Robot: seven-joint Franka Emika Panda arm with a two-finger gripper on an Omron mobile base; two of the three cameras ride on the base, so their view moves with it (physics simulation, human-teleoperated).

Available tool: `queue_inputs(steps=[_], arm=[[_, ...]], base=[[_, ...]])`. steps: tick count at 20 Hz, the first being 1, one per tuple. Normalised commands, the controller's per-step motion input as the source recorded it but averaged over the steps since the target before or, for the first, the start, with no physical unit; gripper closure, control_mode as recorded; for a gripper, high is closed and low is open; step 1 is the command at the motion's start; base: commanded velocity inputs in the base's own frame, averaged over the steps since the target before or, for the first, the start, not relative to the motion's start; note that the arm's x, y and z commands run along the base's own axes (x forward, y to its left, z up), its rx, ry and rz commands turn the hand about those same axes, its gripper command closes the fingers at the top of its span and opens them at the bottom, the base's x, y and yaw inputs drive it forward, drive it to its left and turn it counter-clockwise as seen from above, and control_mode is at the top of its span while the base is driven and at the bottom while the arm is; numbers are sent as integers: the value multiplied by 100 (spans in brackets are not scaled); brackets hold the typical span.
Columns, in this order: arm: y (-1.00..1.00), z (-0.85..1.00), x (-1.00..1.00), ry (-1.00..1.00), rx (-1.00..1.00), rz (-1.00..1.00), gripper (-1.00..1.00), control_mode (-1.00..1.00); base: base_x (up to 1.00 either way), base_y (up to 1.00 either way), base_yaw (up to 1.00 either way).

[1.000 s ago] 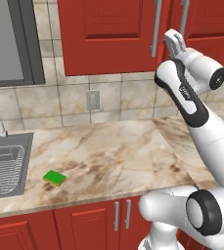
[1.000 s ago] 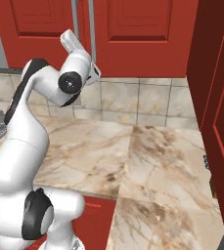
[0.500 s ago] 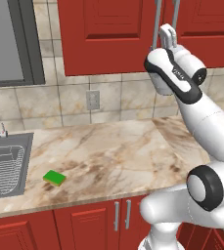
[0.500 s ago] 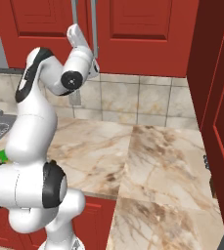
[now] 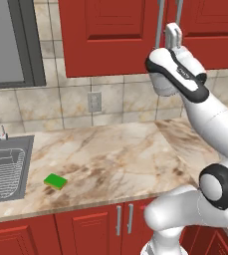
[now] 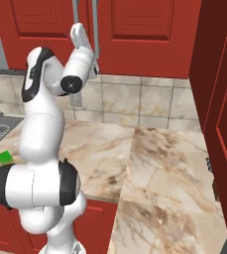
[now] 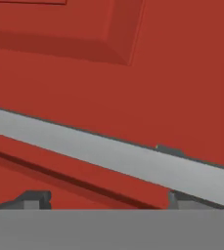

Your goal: Open the cabinet. Pick the sponge and place it next to the sink. Then close the cabinet.

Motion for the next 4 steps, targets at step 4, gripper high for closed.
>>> queue_inputs(steps=[4], arm=[[0,0,27,3,0,0,-100,-100]], base=[[0,0,0]])
